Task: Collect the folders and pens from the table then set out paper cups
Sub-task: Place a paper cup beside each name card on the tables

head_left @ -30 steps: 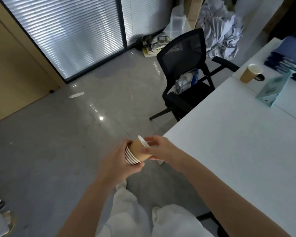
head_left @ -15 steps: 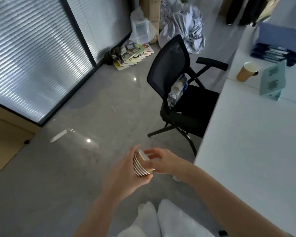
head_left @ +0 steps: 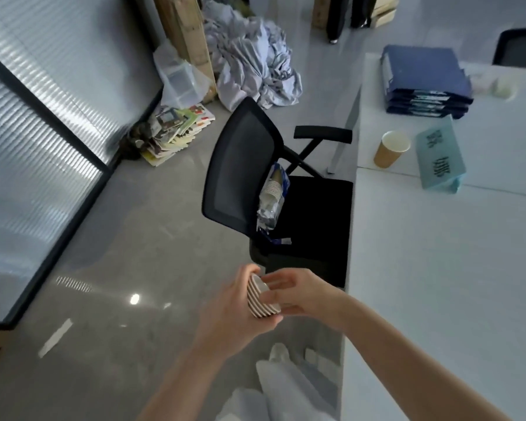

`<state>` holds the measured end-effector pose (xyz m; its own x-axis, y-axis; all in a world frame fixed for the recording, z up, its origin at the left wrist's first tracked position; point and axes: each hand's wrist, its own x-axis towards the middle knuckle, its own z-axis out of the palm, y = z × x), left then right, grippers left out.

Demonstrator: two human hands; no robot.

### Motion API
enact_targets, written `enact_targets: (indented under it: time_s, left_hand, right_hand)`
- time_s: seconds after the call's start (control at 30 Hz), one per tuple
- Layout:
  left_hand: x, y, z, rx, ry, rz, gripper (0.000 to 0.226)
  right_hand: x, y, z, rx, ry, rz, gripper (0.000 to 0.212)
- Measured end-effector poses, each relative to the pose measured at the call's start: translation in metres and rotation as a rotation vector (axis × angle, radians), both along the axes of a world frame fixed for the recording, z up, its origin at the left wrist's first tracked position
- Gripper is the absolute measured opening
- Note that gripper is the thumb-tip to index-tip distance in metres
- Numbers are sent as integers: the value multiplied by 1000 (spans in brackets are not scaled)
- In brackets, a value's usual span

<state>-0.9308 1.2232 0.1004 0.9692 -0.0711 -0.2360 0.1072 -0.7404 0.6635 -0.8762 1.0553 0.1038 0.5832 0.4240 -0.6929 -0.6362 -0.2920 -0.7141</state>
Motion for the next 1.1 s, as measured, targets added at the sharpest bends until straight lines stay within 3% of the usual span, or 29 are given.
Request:
enact_targets:
  time_s: [0.1, 0.2, 0.3, 0.4, 0.53, 0.6, 0.7, 0.8, 0.93, 1.1]
  left_hand:
    - [42, -14, -8, -124, 62, -19, 60]
    - [81, -26, -22, -342, 153, 183, 57]
    - [133, -40, -37, -372, 157, 277, 54]
    - [187, -53, -47, -394, 267, 281, 44]
    - [266, -71, -82, -485, 461, 196, 59]
    - [299, -81, -103, -448, 477, 180, 67]
    - [353, -98, -142, -317, 463, 79, 52]
    - [400, -106, -186, -160, 384, -90, 37]
    - [444, -111, -253, 35, 266, -300, 34]
    - [470, -112, -310, 141, 227, -555, 22]
  right_hand:
    - [34, -16, -8, 55, 78, -85, 53]
    - [54, -32, -21, 223, 259, -370, 47]
    - [70, -45, -38, 250, 304, -514, 46]
    - [85, -48, -47, 163, 244, -498, 34]
    - [130, -52, -71, -70, 146, -489, 53]
    - [156, -53, -90, -177, 70, -521, 59]
    - [198, -54, -136, -304, 8, -581, 64]
    - [234, -51, -184, -351, 18, -620, 62]
    - [271, -45, -258, -386, 39, -700, 60]
    - [289, -32, -330, -483, 54, -754, 62]
